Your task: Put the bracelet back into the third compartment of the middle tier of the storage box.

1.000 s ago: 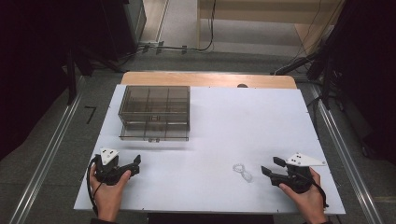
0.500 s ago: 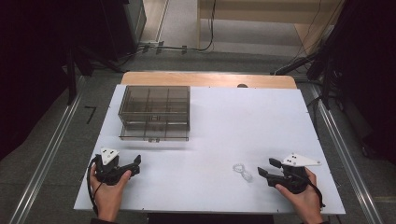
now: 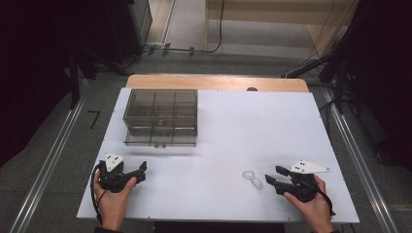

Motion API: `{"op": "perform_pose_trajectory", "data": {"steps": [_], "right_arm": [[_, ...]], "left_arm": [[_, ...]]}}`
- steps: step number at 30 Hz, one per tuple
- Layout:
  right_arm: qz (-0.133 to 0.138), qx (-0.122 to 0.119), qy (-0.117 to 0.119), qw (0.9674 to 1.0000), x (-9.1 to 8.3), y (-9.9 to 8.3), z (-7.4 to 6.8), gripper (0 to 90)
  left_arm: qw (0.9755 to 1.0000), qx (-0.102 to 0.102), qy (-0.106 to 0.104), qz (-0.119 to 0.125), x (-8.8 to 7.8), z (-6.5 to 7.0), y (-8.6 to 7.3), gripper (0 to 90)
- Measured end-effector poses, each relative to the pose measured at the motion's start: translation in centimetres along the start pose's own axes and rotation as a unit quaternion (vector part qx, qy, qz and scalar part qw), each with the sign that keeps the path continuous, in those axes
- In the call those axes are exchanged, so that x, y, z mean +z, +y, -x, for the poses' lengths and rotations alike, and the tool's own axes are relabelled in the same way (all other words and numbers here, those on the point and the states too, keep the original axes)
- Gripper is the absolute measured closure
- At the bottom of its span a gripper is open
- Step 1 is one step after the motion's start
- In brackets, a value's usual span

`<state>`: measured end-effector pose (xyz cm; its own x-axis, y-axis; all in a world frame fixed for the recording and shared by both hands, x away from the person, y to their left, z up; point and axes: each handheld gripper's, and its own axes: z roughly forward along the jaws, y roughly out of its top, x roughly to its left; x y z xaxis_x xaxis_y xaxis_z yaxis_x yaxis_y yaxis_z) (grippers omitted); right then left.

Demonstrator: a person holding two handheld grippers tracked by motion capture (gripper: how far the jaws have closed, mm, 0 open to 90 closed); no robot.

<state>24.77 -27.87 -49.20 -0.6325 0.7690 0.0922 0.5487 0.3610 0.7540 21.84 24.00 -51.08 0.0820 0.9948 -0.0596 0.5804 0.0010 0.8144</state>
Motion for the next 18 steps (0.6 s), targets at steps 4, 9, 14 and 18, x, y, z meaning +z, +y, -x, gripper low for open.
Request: {"op": "perform_pose_trajectory", "data": {"steps": [4,9,14,18], "right_arm": [[-0.004,0.003,0.002,1.0000,0.2,0.1,-0.3,42.8],[-0.006,0.000,0.006,1.0000,0.4,0.2,-0.7,43.0],[-0.007,-0.005,0.013,0.9999,0.7,0.3,-1.2,43.5],[-0.012,-0.012,0.015,0.9997,1.0,0.4,-1.7,44.0]], "left_arm": [[1.0000,0.001,-0.001,0.000,0.0,0.0,0.0,7.3],[1.0000,0.000,0.000,-0.002,0.0,0.0,0.0,7.3],[1.0000,0.000,0.000,-0.002,0.0,0.0,0.0,7.3],[1.0000,0.000,-0.001,-0.002,0.0,0.0,0.0,7.3]]}}
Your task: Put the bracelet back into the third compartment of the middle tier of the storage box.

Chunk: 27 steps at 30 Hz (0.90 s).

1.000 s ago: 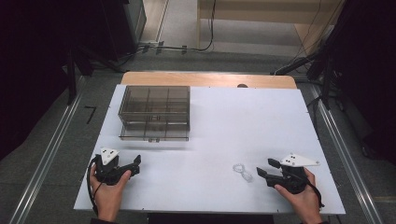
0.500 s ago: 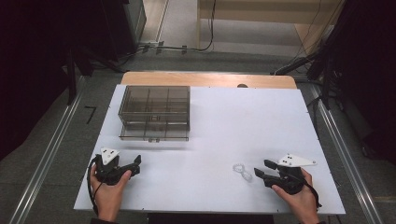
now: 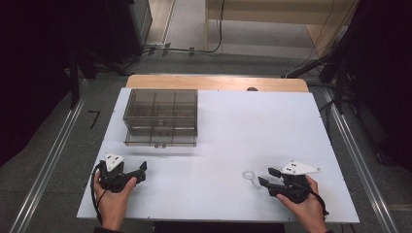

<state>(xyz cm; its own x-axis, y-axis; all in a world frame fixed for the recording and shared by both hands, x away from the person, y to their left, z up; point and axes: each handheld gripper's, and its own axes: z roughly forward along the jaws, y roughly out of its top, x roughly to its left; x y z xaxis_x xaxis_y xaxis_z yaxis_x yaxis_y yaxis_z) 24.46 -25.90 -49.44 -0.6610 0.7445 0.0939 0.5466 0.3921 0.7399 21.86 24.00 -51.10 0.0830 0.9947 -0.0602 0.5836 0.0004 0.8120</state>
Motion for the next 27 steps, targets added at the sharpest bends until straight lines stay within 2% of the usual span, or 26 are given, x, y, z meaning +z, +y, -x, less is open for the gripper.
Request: {"op": "perform_pose_trajectory", "data": {"steps": [7,19,27], "right_arm": [[-0.009,-0.009,0.011,0.9999,0.51,0.14,-0.58,49.1],[-0.021,-0.015,0.020,0.9995,0.89,0.09,-0.68,56.5],[-0.030,-0.016,0.031,0.9989,1.07,0.11,-0.81,66.2]], "left_arm": [[1.0000,0.000,-0.001,0.001,0.00,-0.01,0.00,7.3],[1.0000,0.000,-0.002,0.002,-0.02,0.00,0.01,7.4],[1.0000,0.001,-0.003,0.001,-0.03,0.00,0.01,7.3]]}}
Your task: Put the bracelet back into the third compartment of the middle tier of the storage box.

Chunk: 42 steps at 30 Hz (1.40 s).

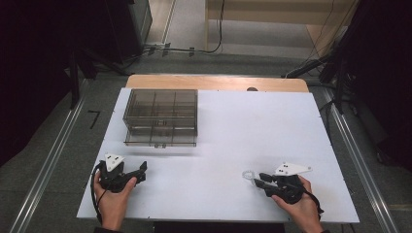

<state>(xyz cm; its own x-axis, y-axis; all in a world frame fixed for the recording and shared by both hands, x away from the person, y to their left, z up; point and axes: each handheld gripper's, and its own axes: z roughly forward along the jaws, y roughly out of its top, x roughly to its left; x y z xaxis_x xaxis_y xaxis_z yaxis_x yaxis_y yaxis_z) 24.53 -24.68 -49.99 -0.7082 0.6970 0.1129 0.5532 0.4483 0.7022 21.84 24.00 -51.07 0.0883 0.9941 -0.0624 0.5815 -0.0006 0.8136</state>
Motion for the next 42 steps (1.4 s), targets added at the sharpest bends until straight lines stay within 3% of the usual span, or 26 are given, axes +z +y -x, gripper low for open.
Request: {"op": "perform_pose_trajectory", "data": {"steps": [5,11,22,42], "right_arm": [[-0.009,-0.003,0.007,0.9999,0.1,0.0,-0.1,76.8],[-0.012,-0.007,0.005,0.9999,0.1,0.0,-0.1,82.2],[-0.006,-0.014,-0.005,0.9999,-0.1,0.2,-0.3,83.6],[0.036,-0.015,-0.019,0.9991,-1.5,1.4,-0.4,83.8]], "left_arm": [[1.0000,-0.001,0.000,0.000,0.0,0.0,0.0,7.4],[1.0000,0.000,0.000,0.000,0.0,0.0,0.0,7.3],[1.0000,0.000,0.000,0.001,0.0,0.0,0.0,7.3],[1.0000,0.000,0.002,0.000,0.0,0.0,0.0,7.4]]}}
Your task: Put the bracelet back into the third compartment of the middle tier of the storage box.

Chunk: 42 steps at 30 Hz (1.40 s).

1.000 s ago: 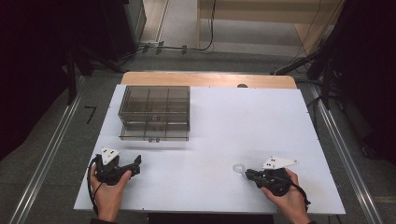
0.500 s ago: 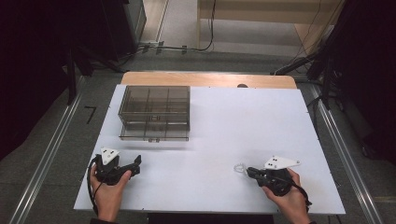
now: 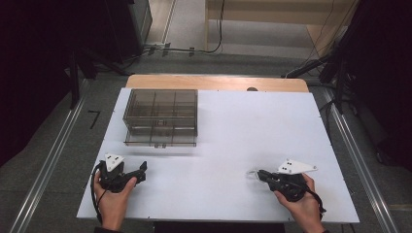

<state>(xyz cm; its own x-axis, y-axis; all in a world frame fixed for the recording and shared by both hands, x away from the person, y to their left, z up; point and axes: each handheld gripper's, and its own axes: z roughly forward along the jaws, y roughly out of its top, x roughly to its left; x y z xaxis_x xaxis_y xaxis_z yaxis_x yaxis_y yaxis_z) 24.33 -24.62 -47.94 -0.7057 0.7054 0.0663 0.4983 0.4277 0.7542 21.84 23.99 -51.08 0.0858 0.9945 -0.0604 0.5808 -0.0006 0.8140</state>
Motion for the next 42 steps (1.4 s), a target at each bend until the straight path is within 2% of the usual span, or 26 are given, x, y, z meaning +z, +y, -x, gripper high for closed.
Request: {"op": "perform_pose_trajectory", "data": {"steps": [7,20,35,42], "right_arm": [[0.014,-0.005,0.002,0.9999,0.4,1.2,-0.4,83.8],[0.037,-0.015,0.011,0.9992,1.9,4.1,-1.6,83.8],[0.044,-0.015,0.020,0.9987,3.3,5.4,-2.3,83.8],[0.048,-0.016,0.028,0.9983,4.4,6.4,-3.1,83.8]], "left_arm": [[1.0000,0.002,-0.002,-0.002,-0.1,0.2,0.0,7.4],[1.0000,-0.010,0.002,-0.001,-0.1,-0.1,-0.3,7.3],[1.0000,-0.006,-0.001,-0.002,-0.1,0.0,-0.2,7.3],[1.0000,-0.008,0.000,-0.002,-0.1,-0.1,-0.2,7.4]]}}
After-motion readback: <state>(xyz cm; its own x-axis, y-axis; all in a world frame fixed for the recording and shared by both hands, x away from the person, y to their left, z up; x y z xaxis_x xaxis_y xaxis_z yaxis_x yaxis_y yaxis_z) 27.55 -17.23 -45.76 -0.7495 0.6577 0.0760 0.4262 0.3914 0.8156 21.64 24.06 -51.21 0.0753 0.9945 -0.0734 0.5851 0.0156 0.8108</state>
